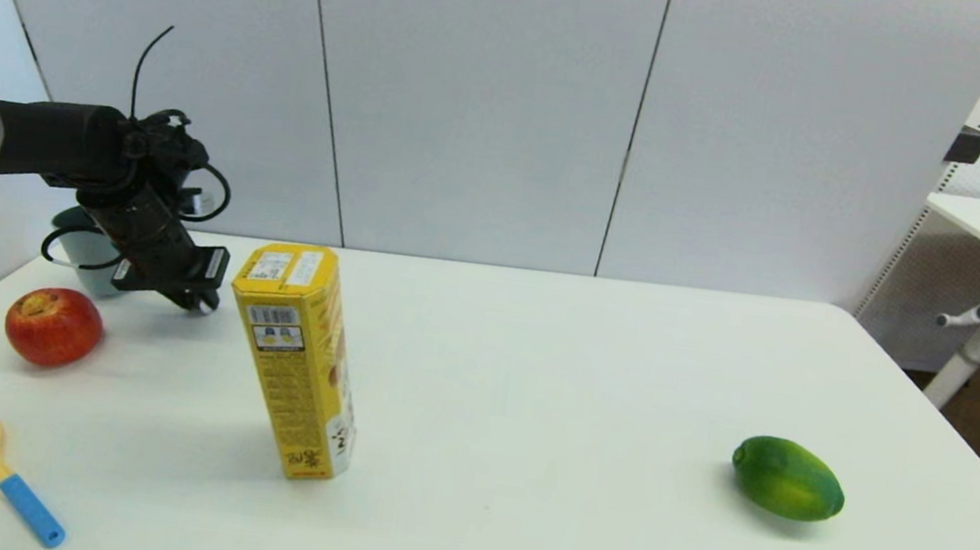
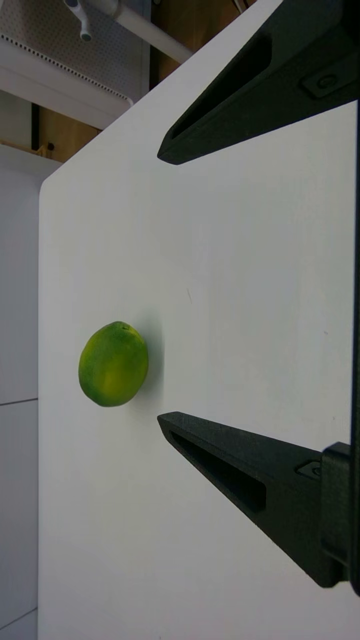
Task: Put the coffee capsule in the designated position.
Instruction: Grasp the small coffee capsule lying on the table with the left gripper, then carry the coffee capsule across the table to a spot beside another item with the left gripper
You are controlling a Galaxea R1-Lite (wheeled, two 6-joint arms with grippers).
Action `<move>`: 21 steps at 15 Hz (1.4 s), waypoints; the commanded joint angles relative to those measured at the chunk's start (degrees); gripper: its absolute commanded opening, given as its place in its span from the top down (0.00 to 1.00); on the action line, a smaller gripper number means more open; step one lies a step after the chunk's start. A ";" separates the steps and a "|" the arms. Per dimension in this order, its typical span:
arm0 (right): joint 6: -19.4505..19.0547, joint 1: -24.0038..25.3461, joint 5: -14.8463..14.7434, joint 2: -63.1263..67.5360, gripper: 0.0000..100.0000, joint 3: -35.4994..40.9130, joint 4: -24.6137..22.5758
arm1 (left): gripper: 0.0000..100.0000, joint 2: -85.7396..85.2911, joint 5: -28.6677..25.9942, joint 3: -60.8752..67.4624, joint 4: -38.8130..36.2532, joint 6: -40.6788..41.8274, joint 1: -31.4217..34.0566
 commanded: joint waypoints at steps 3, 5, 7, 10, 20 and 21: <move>-0.02 0.02 0.02 0.07 0.00 0.97 -0.03 | 1.00 -5.71 0.00 0.00 -1.83 0.66 -0.05; -0.02 0.02 0.02 0.07 0.00 0.97 -0.03 | 1.00 -12.21 0.00 0.00 -5.26 4.62 -0.05; -0.02 0.02 0.02 0.07 0.00 0.97 -0.03 | 1.00 -21.26 -0.27 0.00 -8.95 10.95 -0.31; -0.02 0.02 0.02 0.07 0.00 0.97 -0.03 | 1.00 -33.04 -0.18 0.44 -9.57 13.58 -6.73; -0.02 0.02 0.02 0.07 0.00 0.97 -0.03 | 1.00 -51.24 0.00 13.28 -7.28 12.88 -54.19; -0.02 0.02 0.02 0.07 0.00 0.97 -0.03 | 1.00 -50.27 0.00 15.03 -8.43 12.97 -55.33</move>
